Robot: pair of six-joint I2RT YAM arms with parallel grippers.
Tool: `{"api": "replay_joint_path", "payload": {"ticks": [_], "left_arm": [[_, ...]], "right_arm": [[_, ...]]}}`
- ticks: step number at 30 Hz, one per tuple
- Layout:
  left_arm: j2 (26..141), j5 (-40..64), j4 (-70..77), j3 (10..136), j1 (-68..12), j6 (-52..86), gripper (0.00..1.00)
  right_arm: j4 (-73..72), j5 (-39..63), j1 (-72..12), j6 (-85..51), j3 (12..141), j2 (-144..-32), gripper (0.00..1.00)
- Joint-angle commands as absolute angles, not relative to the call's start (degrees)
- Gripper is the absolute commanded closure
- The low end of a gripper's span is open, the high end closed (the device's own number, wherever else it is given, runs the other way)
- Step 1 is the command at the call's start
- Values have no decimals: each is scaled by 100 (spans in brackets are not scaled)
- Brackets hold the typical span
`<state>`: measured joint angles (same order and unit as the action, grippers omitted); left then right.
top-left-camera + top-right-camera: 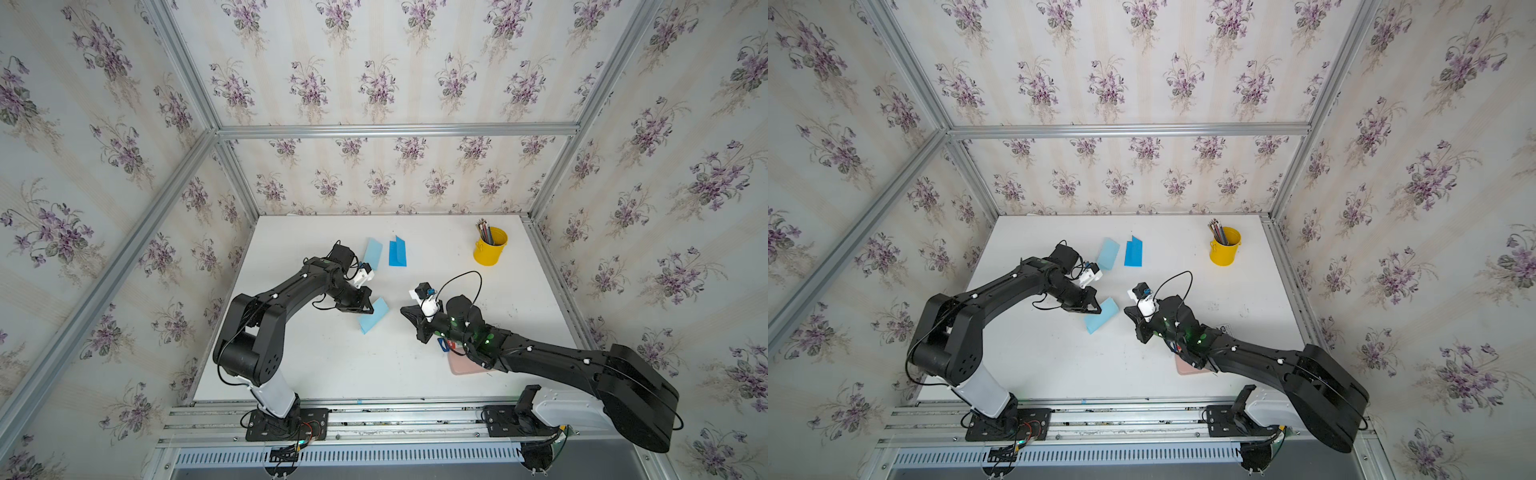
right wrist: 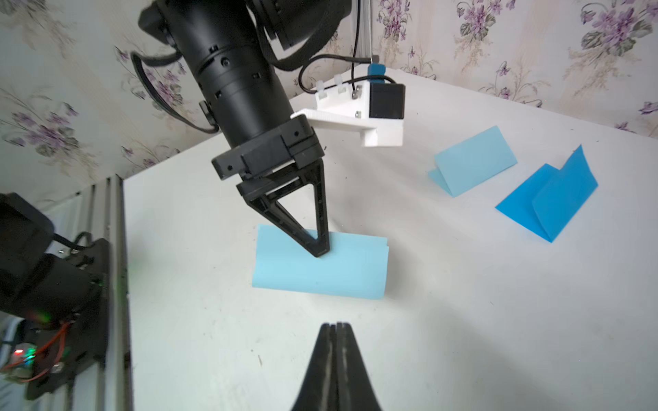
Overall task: Fold the square paper along the opposite sides
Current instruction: Smooth out the paper at the center of the board.
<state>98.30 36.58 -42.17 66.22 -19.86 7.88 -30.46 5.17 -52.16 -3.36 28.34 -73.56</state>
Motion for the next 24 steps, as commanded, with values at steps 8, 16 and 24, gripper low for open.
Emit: {"api": "replay_joint_path", "payload": {"ticks": [8,16,24], "left_arm": [[10292,3503,-3831,6575,-2040,1113,100],[10556,3556,-2970,6233,-2195,1591,100],[10540,3356,-2659,5983,-2197,1683,100]], "right_arm": [[-4582,-147,-5464,71,2899,-8240,96],[-4781,144,-5474,-62,3117,-9055,97],[-4746,341,-5484,-141,3553,-9945,100]]}}
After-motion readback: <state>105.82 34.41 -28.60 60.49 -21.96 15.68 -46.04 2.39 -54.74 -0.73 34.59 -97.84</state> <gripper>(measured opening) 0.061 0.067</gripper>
